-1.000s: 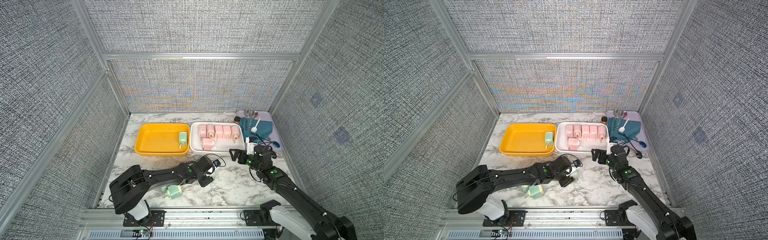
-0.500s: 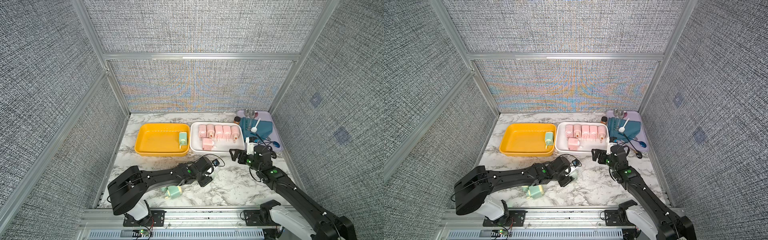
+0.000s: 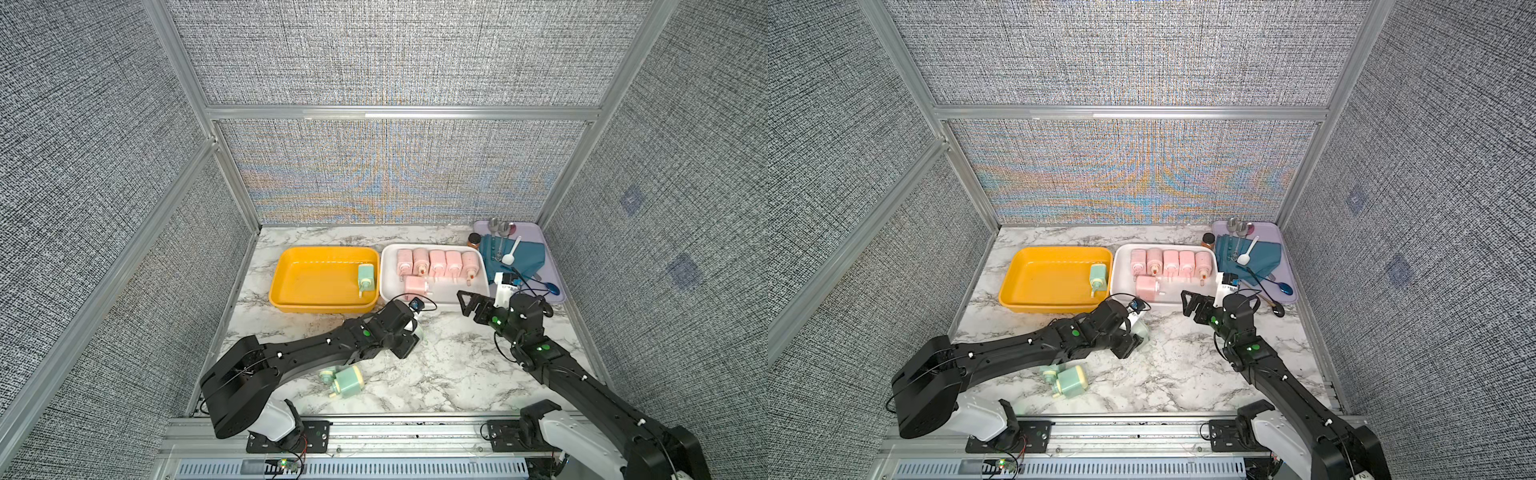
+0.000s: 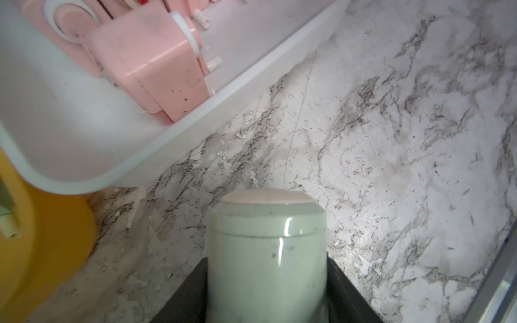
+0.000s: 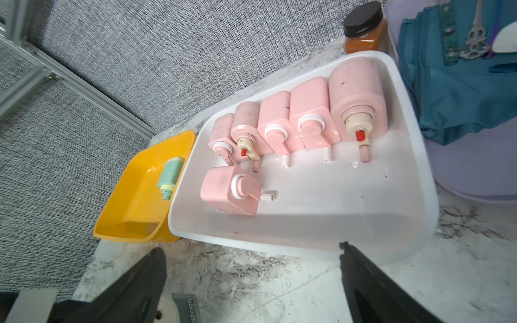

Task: Place the pencil sharpeners by color into the storage box
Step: Pick up the pencil sharpener from the center of the board, then place the pencil sharpener in the storage box.

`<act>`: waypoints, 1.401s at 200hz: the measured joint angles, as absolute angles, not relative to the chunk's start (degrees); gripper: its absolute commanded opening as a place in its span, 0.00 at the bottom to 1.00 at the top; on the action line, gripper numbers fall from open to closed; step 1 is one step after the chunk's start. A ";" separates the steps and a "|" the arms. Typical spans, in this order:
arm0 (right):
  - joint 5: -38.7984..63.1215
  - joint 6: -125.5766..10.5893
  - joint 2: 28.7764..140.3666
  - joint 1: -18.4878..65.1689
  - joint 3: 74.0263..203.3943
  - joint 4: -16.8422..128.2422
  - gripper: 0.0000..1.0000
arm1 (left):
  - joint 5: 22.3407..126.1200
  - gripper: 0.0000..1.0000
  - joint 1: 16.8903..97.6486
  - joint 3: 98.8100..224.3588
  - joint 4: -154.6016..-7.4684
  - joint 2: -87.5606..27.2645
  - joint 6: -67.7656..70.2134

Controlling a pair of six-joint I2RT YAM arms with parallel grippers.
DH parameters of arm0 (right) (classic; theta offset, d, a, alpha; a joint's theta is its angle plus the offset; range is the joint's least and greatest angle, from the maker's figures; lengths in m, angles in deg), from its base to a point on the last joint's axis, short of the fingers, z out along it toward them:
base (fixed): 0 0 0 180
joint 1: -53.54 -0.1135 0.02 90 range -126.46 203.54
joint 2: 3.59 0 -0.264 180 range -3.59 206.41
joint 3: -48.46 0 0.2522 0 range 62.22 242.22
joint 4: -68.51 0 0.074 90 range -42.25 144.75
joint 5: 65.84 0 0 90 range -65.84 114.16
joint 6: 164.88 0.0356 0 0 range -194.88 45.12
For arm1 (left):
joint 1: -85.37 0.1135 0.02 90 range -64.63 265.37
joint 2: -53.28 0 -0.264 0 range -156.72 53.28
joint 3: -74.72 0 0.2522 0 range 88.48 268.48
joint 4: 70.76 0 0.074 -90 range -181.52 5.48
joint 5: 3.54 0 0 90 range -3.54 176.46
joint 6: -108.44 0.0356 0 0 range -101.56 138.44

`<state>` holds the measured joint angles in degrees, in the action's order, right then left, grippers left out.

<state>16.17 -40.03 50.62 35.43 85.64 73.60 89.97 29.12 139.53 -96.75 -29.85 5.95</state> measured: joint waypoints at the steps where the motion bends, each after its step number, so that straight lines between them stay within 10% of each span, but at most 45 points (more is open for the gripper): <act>1: 16.17 -40.01 50.60 35.43 85.57 73.82 0.99 | 90.03 0.00 29.16 139.57 -96.79 -29.76 5.87; 163: 2.49 -49.64 51.98 31.65 84.37 96.86 0.99 | 103.02 0.00 41.80 150.37 -117.84 -20.04 -7.73; 280: 15.73 -57.62 54.30 24.66 89.90 89.27 0.99 | 101.62 0.00 57.16 156.49 -115.83 -30.66 -5.94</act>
